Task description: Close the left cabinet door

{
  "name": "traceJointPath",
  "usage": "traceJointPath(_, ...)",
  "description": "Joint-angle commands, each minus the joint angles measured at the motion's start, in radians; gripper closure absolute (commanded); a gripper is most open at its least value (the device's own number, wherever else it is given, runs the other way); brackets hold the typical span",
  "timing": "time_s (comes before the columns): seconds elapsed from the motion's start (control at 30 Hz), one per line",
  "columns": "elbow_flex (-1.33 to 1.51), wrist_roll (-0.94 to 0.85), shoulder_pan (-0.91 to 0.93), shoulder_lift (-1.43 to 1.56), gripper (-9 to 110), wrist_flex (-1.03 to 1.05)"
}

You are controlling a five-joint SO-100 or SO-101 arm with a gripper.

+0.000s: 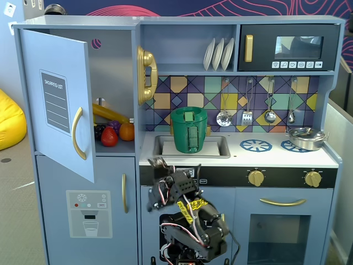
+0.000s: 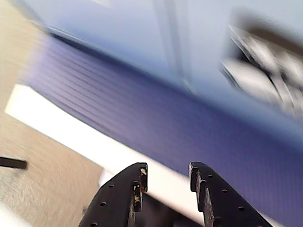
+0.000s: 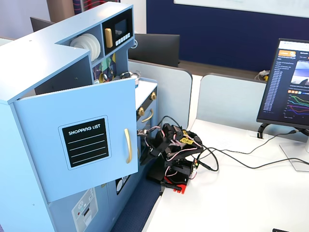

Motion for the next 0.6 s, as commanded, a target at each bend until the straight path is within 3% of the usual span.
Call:
traceJointPath(0.0, -0.235, -0.109, -0.163, -0.035, 102, 0.0)
traceJointPath(0.57, -0.756, -0.52, -0.43, -0.342, 102, -0.092)
